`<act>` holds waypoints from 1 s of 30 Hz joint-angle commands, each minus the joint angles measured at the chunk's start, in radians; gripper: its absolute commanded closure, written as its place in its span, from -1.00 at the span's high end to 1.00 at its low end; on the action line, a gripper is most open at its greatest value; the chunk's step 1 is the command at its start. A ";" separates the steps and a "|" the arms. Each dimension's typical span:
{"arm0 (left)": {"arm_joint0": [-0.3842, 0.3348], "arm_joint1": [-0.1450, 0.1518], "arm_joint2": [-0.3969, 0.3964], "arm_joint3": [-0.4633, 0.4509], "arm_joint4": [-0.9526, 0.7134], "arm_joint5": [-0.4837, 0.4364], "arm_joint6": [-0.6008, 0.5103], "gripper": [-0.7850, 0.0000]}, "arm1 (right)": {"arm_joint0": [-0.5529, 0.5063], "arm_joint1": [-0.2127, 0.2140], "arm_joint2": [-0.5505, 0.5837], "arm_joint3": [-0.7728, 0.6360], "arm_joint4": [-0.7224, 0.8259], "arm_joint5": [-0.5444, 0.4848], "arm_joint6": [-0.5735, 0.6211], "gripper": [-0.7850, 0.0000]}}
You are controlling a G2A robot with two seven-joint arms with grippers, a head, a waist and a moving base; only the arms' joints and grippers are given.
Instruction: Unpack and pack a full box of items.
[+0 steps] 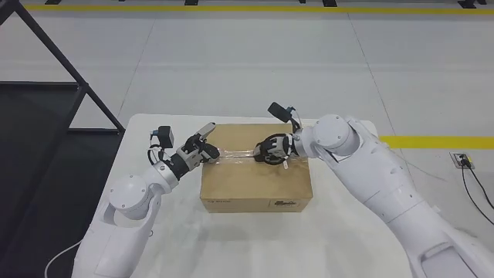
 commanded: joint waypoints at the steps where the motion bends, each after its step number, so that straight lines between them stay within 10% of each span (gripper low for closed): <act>1: 0.000 0.000 0.000 -0.001 0.000 0.000 0.001 1.00 | -0.018 0.015 0.027 -0.027 -0.014 0.013 0.002 -1.00; 30: 0.002 0.000 0.010 -0.011 0.013 0.004 0.009 1.00 | -0.401 0.212 0.511 -0.406 -0.125 0.178 -0.019 -1.00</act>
